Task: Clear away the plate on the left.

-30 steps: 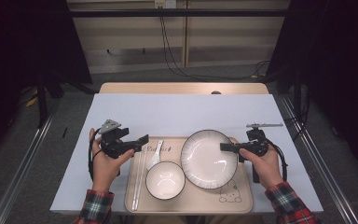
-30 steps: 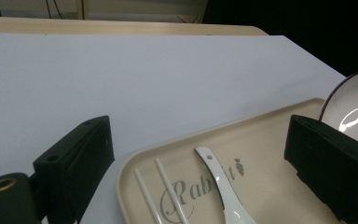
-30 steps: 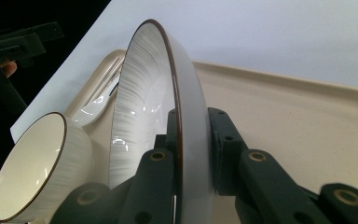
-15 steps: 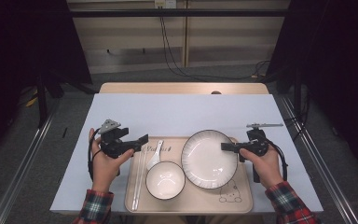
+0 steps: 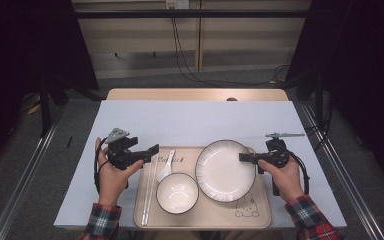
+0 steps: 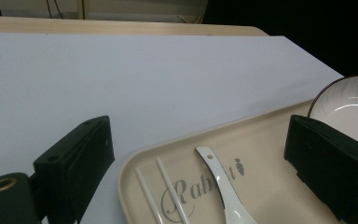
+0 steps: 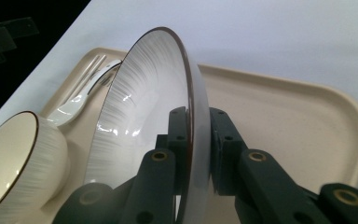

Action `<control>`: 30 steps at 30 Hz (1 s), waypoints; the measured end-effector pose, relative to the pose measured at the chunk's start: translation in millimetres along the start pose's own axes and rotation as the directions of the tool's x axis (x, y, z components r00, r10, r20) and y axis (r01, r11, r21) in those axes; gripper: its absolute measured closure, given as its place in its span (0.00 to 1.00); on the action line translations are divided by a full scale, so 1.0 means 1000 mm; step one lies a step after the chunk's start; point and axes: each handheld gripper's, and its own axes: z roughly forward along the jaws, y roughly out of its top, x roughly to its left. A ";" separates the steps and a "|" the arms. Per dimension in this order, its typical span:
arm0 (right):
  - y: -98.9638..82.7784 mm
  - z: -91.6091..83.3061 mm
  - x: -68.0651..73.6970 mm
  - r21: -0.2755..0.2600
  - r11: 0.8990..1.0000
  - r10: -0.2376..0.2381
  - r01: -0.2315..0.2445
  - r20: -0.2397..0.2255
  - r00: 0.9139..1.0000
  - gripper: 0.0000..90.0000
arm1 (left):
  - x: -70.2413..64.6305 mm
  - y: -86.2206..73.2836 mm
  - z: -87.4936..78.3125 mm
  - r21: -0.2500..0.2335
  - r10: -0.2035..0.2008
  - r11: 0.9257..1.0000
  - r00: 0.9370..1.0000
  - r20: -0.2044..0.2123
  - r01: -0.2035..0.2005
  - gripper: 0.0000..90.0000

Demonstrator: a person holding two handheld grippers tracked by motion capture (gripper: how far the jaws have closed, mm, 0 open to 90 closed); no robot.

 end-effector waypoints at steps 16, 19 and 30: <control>-0.001 -0.001 -0.001 -0.014 1.000 -0.027 0.028 0.026 0.999 0.92 | 0.001 0.000 -0.002 -0.003 -0.012 1.000 1.000 0.000 0.012 0.09; -0.001 -0.001 -0.002 -0.015 0.999 -0.035 0.036 0.042 0.999 0.92 | 0.001 0.000 -0.002 -0.006 -0.014 1.000 1.000 -0.004 0.014 0.09; -0.001 0.000 -0.006 -0.019 0.999 -0.040 0.041 0.052 0.998 0.93 | 0.002 -0.002 -0.006 -0.005 -0.013 1.000 1.000 -0.010 0.013 0.10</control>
